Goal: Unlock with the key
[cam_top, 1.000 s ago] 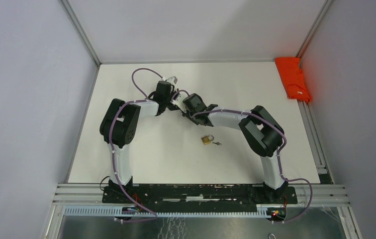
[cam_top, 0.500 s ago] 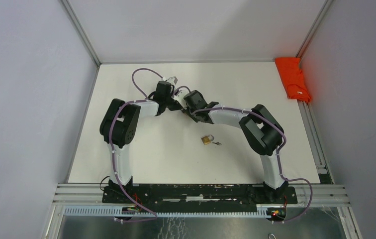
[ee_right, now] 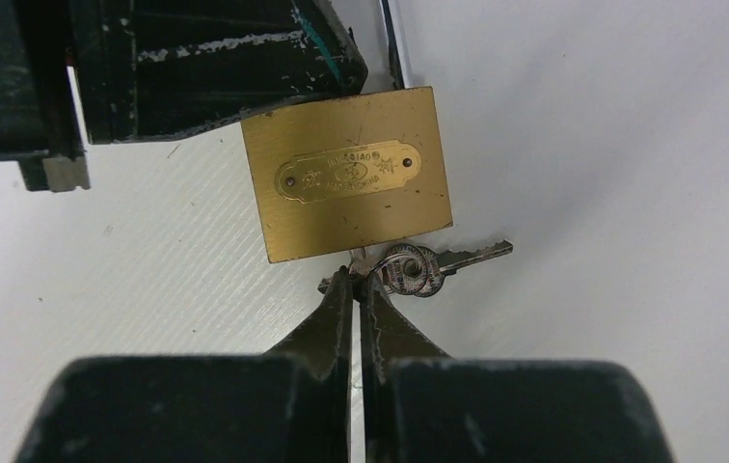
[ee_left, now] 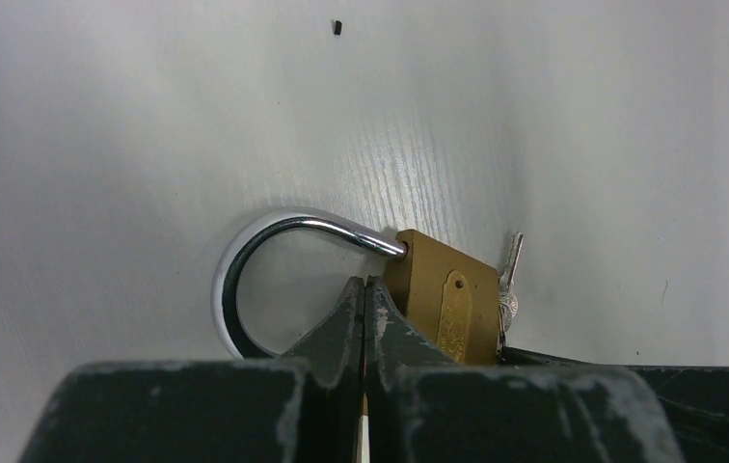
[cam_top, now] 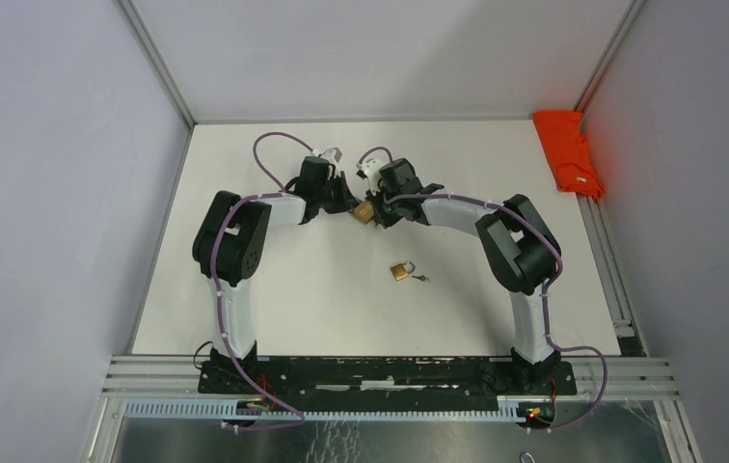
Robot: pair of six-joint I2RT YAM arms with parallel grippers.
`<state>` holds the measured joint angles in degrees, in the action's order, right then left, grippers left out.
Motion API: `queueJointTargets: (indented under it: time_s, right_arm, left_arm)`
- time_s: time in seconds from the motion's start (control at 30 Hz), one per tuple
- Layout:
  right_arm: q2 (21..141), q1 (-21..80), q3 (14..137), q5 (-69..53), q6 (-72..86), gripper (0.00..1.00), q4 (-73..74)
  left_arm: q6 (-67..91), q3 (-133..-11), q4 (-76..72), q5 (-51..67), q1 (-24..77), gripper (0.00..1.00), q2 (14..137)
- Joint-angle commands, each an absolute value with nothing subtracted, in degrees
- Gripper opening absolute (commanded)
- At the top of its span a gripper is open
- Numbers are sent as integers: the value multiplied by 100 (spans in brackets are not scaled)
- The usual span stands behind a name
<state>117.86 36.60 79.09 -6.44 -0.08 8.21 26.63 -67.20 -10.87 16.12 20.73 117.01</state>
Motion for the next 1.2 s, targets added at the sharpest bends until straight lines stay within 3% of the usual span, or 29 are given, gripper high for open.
queueJointTargets:
  time_s: [0.0, 0.17, 0.37, 0.9, 1.03, 1.1, 1.17]
  right_arm:
    - [11928, 3577, 7985, -1119, 552, 1, 907]
    - [11950, 3490, 7974, -1273, 726, 3, 908]
    - [11790, 3365, 7948, -1302, 682, 16, 940]
    - [10725, 4051, 7534, 793, -931, 46, 1094]
    - [11086, 4376, 8048, 1319, -1397, 59, 1290]
    - [11323, 4440, 8262, 1502, -1542, 72, 1307]
    - [11526, 4481, 8505, 1625, -1652, 74, 1390]
  left_arm:
    - [2514, -6582, -879, 1711, 2090, 2, 11795]
    - [2492, -6561, -879, 1709, 2081, 2, 11786]
    - [2479, -6498, -922, 1757, 2072, 2, 11821]
    - [2763, -6283, -880, 1308, 1663, 2, 11437]
    - [2786, -6238, -945, 1318, 1554, 2, 11496]
    - [2751, -6271, -976, 1421, 1492, 2, 11546]
    - [2734, -6332, -997, 1560, 1449, 2, 11604]
